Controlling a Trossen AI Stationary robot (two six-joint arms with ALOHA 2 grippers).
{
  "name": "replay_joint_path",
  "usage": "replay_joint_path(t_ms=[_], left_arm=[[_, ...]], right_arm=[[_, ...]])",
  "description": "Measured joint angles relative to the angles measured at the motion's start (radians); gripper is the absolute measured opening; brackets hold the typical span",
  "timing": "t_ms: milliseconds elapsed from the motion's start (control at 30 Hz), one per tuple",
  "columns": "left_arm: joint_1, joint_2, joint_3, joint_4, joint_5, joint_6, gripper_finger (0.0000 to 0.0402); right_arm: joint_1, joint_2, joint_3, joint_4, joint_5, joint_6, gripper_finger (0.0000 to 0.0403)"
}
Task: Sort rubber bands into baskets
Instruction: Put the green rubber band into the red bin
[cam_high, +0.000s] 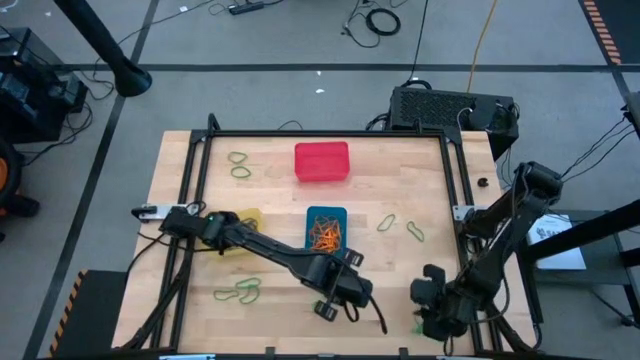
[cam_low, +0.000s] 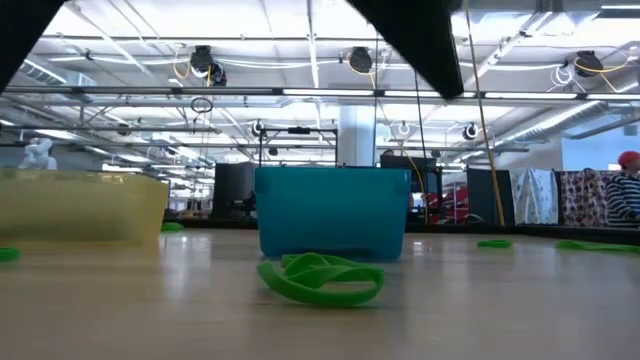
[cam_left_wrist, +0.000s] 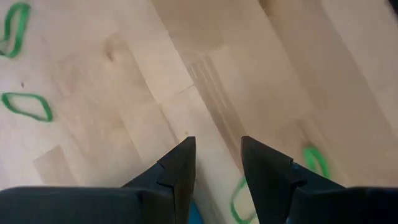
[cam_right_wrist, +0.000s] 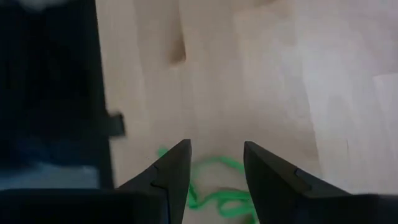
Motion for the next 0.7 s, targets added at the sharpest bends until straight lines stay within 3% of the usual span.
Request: replay_joint_path(t_ms=[367,700], left_arm=[[0.007,-0.028,-0.001,0.034,0.000,0.000,0.0137],[0.042,-0.028,-0.005,0.007,-0.004,-0.026,0.0137]], right_arm=[[0.027,0.124,-0.043,0.002,-0.027,-0.155,0.0141],[0.028,0.195,-0.043,0.006,-0.069,-0.202,0.0138]])
